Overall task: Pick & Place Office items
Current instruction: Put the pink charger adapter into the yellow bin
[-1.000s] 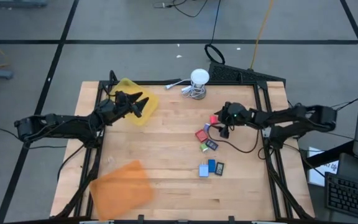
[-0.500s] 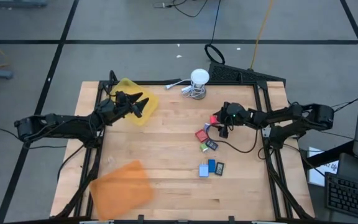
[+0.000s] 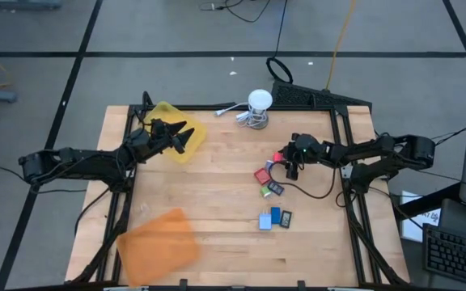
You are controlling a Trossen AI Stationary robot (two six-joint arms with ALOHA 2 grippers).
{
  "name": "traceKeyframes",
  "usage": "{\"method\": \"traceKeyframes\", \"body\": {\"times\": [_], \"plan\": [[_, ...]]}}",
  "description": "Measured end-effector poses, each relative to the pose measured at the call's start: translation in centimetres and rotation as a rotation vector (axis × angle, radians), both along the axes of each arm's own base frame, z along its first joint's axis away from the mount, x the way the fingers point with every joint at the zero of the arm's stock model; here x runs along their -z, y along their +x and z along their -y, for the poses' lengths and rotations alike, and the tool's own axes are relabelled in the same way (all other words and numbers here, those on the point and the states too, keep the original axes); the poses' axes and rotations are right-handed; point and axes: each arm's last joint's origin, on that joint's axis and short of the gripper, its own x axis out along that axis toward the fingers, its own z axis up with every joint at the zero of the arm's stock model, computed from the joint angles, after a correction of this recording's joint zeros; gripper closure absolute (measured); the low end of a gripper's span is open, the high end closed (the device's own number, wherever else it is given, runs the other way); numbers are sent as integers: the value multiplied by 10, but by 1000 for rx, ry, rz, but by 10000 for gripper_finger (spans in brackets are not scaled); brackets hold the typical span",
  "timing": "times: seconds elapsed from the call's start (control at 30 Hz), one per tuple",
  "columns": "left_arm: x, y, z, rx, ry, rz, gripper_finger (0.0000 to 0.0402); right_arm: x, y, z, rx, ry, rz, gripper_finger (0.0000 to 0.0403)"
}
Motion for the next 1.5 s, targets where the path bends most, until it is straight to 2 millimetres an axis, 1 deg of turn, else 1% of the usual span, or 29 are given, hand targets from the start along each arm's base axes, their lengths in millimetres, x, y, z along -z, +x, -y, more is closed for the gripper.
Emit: {"method": "traceKeyframes", "body": {"times": [0.1,0.3,0.37,0.5,0.67,0.73,0.83,0.97,1.1,1.23,1.37,1.5], "plan": [[0,0,0,0,1,-1,82,0,0,0,0,1,-1,217],[0,0,0,5,-18,13,82,0,0,0,-6,0,-14,239],[0,0,1,25,-18,13,82,-2,2,1,-14,-1,-31,240],[0,1,2,85,-18,13,82,-14,9,-2,-48,-4,-63,236],[0,3,5,135,-35,23,82,-38,17,-14,-135,-62,-2,239],[0,4,8,152,-36,24,82,-47,19,-21,-172,-102,33,240],[-1,7,13,183,-34,29,82,-61,20,-29,-184,-201,92,238],[-2,10,22,237,-43,44,82,-74,25,-37,-220,-300,195,238],[-2,14,32,293,-83,64,82,-80,33,-44,-254,-391,269,239],[-7,20,40,319,-103,75,82,-82,39,-49,-266,-504,294,239],[-12,34,48,353,-89,53,82,-83,47,-54,-274,-610,329,239],[-18,60,52,371,-77,5,82,-82,53,-59,-270,-743,324,239]]}}
